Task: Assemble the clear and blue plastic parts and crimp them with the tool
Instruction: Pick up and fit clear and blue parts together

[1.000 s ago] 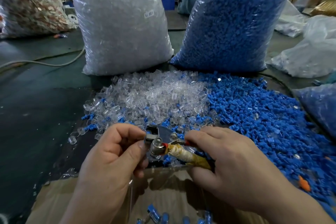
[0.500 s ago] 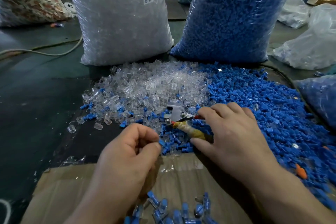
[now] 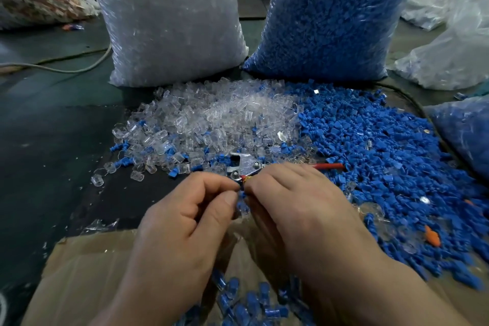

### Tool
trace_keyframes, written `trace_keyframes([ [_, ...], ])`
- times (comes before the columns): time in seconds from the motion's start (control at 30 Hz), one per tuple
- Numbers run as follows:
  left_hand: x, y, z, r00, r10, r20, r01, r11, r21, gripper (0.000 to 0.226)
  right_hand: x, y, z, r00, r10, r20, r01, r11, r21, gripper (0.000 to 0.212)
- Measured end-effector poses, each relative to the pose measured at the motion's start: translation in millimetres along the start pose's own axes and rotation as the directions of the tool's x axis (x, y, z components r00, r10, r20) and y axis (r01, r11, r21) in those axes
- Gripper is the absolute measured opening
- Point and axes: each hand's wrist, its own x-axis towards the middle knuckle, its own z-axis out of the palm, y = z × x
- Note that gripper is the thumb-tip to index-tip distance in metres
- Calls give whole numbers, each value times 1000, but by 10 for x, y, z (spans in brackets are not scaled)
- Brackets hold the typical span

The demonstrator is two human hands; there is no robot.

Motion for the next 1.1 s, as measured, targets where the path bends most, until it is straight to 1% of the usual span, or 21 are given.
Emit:
trace_keyframes([
  [0.07, 22, -11, -22, 999, -53, -8, 53, 998, -31, 34, -7, -15, -3, 1000, 0, -8, 0, 1000, -2, 11],
  [0.2, 48, -58, -62, 981, -126, 144, 133, 990, -44, 52, 19, -100, -43, 1000, -18, -21, 19, 999, 39, 9],
  [0.27, 47, -78, -86, 983, -102, 151, 115, 990, -81, 52, 16, -148, -64, 1000, 9, 10, -10, 995, 102, 20],
  [0.33, 42, -72, -114, 988, -2, 155, 16, 996, -91, 41, 18, -183, -90, 984, 139, 108, -161, 959, 232, 27],
  [0.37, 42, -65, -126, 982, 84, 168, -74, 995, -65, 33, 14, -191, -112, 950, 231, 211, -296, 881, 370, 27],
  [0.4, 40, -55, -137, 968, 169, 185, -167, 986, -27, 26, 7, -199, -136, 898, 290, 332, -434, 714, 549, 25],
  [0.43, 39, -44, -149, 948, 242, 207, -248, 969, 0, 21, 10, -198, -150, 820, 315, 477, -572, 451, 685, 22],
  [0.47, 33, -41, -164, 926, 296, 234, -306, 952, 8, 17, 24, -193, -185, 747, 297, 595, -661, 237, 712, 20],
  [0.5, 31, -36, -180, 912, 316, 262, -329, 944, 6, 15, 27, -189, -215, 712, 265, 651, -698, 155, 700, 20],
  [0.53, 40, -34, -208, 911, 305, 280, -321, 947, 13, 14, 26, -177, -210, 693, 260, 672, -718, 169, 675, 21],
  [0.57, 54, -46, -246, 920, 275, 279, -298, 953, 45, 14, 19, -155, -193, 704, 290, 649, -710, 304, 635, 23],
  [0.63, 89, -91, -338, 948, 194, 251, -242, 954, 176, 14, -1, -136, -148, 793, 327, 515, -570, 697, 435, 29],
  [0.67, 109, -128, -381, 954, 149, 260, -216, 943, 254, 13, -24, -113, -123, 838, 316, 445, -472, 830, 299, 31],
  [0.7, 128, -161, -408, 952, 112, 285, -206, 923, 325, 11, -45, -94, -113, 868, 301, 396, -392, 903, 174, 33],
  [0.73, 136, -188, -420, 945, 88, 316, -210, 902, 377, 10, -61, -89, -104, 887, 288, 362, -336, 939, 75, 34],
  [0.8, 140, -206, -414, 910, 52, 412, -242, 872, 426, 17, -83, -89, -70, 904, 266, 334, -270, 962, -36, 32],
  [0.9, 130, -171, -388, 842, 36, 538, -293, 868, 400, 24, -98, -91, -10, 913, 245, 325, -230, 970, -84, 27],
  [0.97, 130, -157, -386, 819, 54, 571, -312, 878, 364, 25, -90, -82, 7, 919, 254, 303, -235, 967, -99, 29],
  [1.0, 129, -167, -380, 834, 63, 547, -311, 874, 374, 26, -81, -74, 15, 918, 265, 296, -246, 964, -99, 31],
  [1.03, 133, -170, -374, 870, 72, 487, -300, 862, 410, 25, -70, -68, 28, 918, 273, 290, -254, 962, -100, 34],
  [1.1, 152, -206, -353, 952, 92, 291, -235, 829, 507, 17, -43, -56, 80, 922, 263, 285, -241, 964, -111, 39],
])
